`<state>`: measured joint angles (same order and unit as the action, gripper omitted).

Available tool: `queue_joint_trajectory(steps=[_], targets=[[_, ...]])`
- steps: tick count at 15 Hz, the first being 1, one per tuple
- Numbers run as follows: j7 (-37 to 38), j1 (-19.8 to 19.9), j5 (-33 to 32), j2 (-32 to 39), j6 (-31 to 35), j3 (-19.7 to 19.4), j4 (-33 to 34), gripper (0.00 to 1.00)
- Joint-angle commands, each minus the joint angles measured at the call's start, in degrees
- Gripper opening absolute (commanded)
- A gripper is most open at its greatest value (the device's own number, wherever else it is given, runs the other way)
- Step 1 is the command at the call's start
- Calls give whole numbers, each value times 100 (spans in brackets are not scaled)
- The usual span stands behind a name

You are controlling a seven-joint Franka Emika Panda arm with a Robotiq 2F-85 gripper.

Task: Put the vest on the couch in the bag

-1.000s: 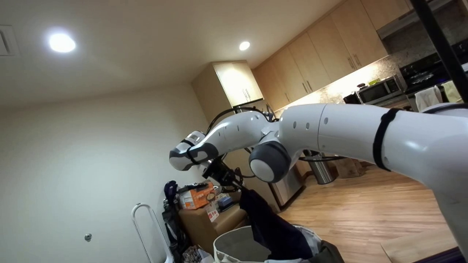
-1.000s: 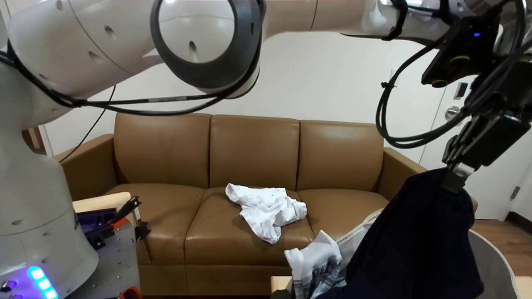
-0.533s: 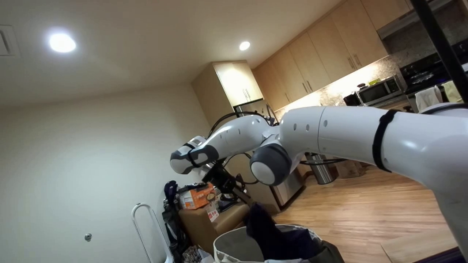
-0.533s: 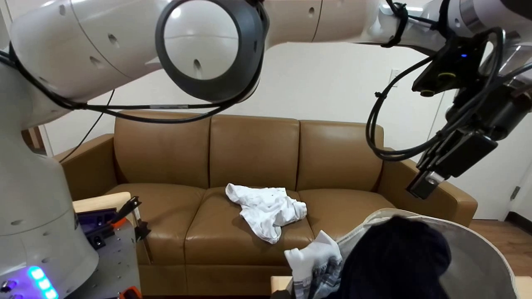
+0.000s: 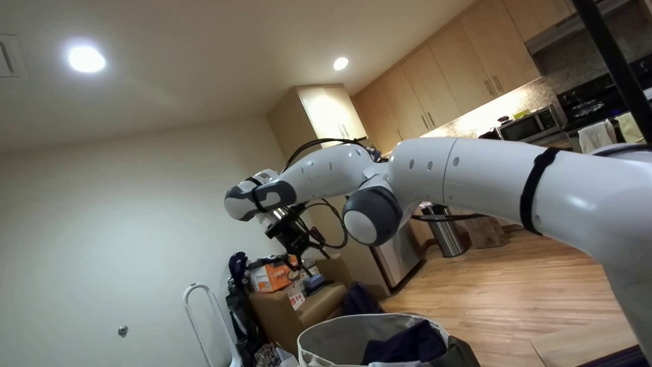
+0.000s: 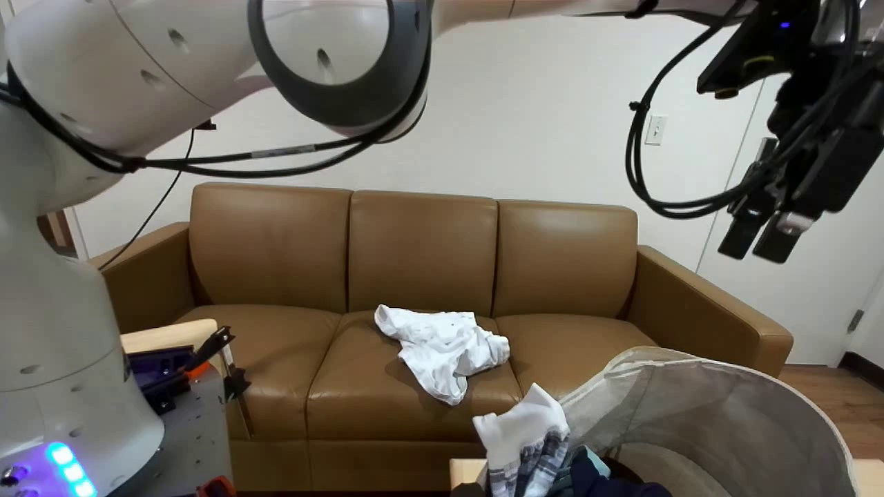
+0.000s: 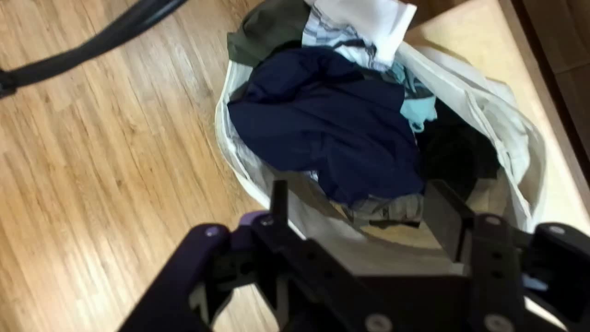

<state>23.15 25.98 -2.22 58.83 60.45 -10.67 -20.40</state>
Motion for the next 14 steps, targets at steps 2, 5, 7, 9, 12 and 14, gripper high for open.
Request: queue_joint_trajectory(steps=[2, 5, 7, 9, 12, 14], targets=[[-512, -314, -100, -625, -785, 88, -282, 100], [-295, -383, -129, -538, -665, 35, -146, 100], [-60, -427, -70, -453, 332, 67, -21, 100], [-168, -625, -247, -374, 1098, -6, -24, 100], [-146, -897, -232, -299, 2210, 37, -25, 100], [-100, -1070, -175, -192, 3015, 93, -26, 100]])
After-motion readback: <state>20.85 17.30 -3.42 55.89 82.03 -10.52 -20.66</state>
